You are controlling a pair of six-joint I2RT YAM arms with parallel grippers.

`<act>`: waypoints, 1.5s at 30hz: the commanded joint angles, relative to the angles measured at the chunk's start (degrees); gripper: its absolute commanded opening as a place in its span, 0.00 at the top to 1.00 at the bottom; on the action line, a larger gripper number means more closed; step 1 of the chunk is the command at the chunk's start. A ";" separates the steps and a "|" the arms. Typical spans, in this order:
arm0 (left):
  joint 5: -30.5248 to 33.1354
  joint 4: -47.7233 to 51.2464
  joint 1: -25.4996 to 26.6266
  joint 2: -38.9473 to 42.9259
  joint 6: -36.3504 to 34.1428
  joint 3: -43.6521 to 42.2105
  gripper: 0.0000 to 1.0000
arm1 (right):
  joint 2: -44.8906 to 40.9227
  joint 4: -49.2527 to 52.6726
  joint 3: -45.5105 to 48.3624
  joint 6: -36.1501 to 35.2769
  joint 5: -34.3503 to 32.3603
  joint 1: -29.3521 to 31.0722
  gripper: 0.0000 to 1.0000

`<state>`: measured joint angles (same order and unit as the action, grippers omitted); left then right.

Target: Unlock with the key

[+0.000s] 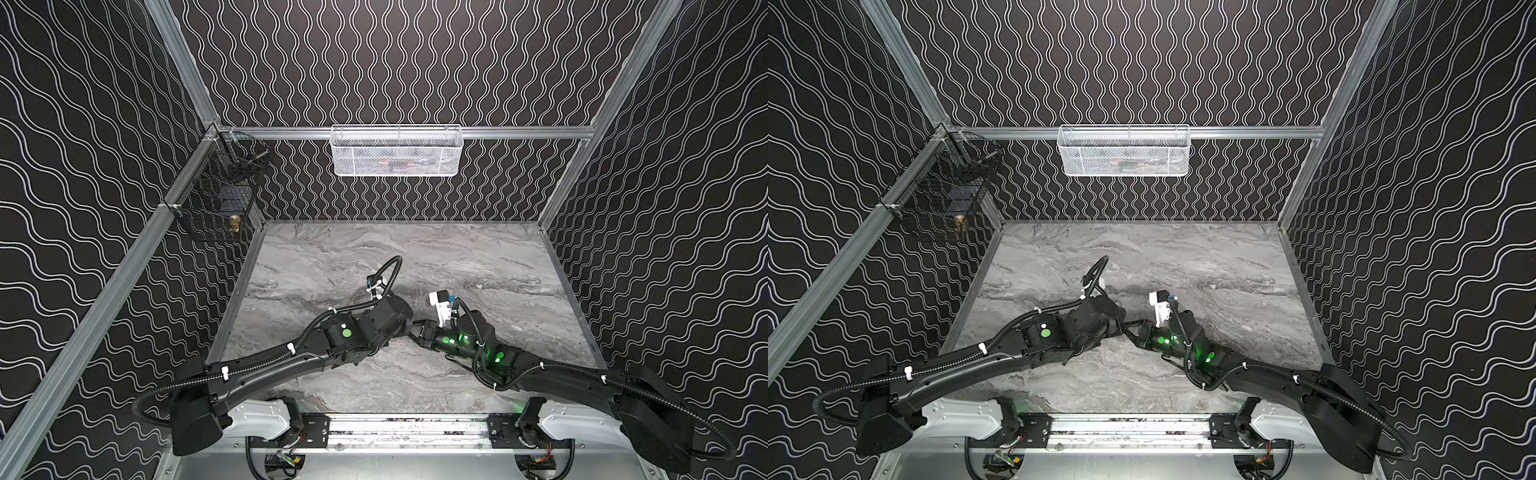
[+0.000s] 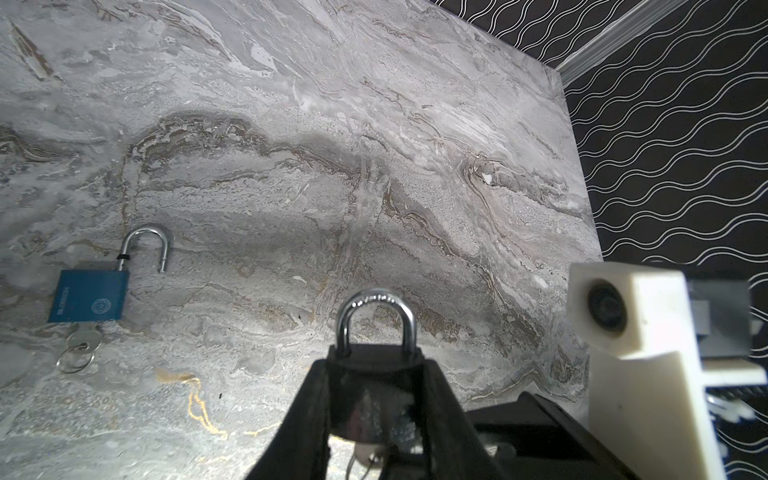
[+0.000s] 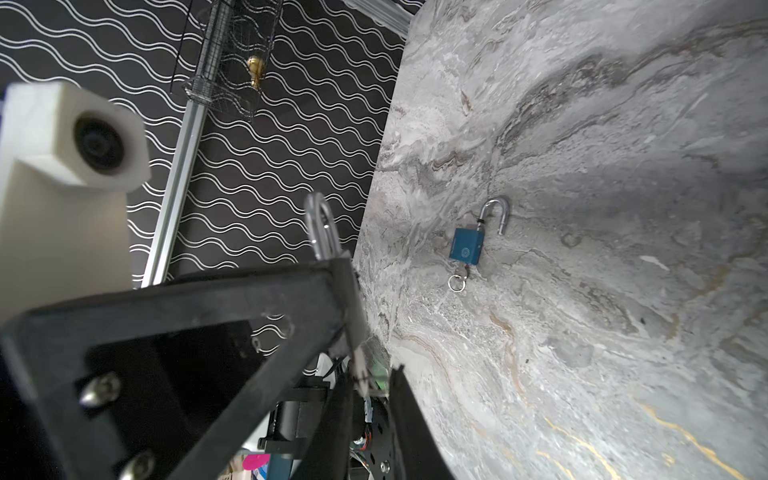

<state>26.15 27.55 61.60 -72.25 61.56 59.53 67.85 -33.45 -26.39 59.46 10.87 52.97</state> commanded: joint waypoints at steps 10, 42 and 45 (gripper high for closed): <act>-0.19 -1.76 0.01 0.37 0.52 0.51 1.00 | 0.97 -4.87 0.31 0.15 -2.13 0.18 0.94; -0.74 -5.12 0.80 3.17 2.86 -1.10 1.00 | -6.01 4.31 -1.27 -4.83 -9.21 3.80 0.82; -0.49 -5.02 0.80 3.51 3.13 -1.42 1.00 | -6.56 6.26 -1.84 -3.76 -10.77 3.89 0.79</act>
<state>23.81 23.33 62.35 -69.34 63.44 58.06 61.82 -27.94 -27.62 54.52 2.42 56.73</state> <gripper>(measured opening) 0.329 0.202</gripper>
